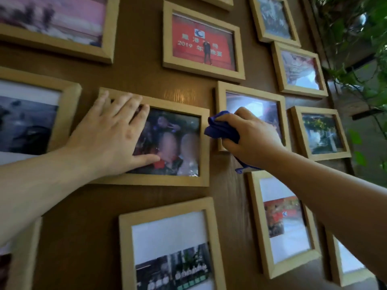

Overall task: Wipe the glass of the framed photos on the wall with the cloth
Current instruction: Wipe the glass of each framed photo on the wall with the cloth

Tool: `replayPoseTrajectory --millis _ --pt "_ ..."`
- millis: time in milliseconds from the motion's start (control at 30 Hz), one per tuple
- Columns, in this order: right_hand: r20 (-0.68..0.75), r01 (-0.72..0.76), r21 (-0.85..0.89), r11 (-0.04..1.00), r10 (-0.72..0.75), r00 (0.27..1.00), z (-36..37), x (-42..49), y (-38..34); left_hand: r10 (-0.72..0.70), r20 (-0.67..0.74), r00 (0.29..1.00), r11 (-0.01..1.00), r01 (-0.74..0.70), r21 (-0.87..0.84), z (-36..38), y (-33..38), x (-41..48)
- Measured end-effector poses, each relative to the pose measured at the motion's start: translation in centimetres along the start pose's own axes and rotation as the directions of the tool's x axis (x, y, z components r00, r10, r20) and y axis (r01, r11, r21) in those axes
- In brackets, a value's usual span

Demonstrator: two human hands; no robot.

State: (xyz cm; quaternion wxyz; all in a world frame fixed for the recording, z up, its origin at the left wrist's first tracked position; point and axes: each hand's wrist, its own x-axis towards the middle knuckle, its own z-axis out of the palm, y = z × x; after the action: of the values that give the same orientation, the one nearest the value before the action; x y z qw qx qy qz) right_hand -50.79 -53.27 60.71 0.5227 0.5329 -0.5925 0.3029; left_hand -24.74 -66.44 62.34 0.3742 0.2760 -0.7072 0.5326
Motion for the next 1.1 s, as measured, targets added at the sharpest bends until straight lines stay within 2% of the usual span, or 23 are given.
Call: replayPoseTrajectory --millis 333,533,633,767,867,967,1033,1100 --pt "-0.026 0.028 0.084 0.996 -0.026 0.999 1.1 5.6 -11.5 -0.045 0.113 0.993 0.998 0.048 -0.03 1.4 -4.2 -5.1" --pt "-0.058 0.084 0.084 0.993 -0.079 0.995 3.2 7.7 -17.0 -0.067 0.094 0.993 0.992 0.076 -0.102 1.8 -4.5 -6.3" --pt "-0.081 0.052 0.067 0.996 -0.047 0.996 3.9 7.8 -18.2 -0.096 0.093 0.991 0.983 0.109 -0.146 2.2 -4.6 -6.7" --pt "-0.058 0.05 -0.023 0.998 -0.051 0.997 3.8 6.3 -16.2 -0.074 0.066 0.995 0.979 0.086 -0.185 2.5 -4.5 -6.9" --pt "-0.031 -0.092 -0.082 0.992 0.089 0.996 3.2 4.7 -13.0 -0.043 0.047 0.998 0.982 0.051 -0.182 2.6 -4.6 -6.8" --pt "-0.024 -0.288 -0.135 0.948 0.287 0.958 2.9 3.1 -10.5 -0.015 0.029 0.999 0.987 0.02 -0.16 2.7 -4.6 -6.8" --pt "-0.011 -0.335 -0.158 0.929 0.338 0.941 3.0 2.6 -10.0 -0.011 0.023 1.0 0.987 0.015 -0.159 2.7 -4.6 -6.8" --pt "0.014 -0.32 -0.111 0.941 0.324 0.946 3.0 2.7 -10.8 -0.014 0.015 1.0 0.987 0.017 -0.163 2.7 -4.5 -6.8"
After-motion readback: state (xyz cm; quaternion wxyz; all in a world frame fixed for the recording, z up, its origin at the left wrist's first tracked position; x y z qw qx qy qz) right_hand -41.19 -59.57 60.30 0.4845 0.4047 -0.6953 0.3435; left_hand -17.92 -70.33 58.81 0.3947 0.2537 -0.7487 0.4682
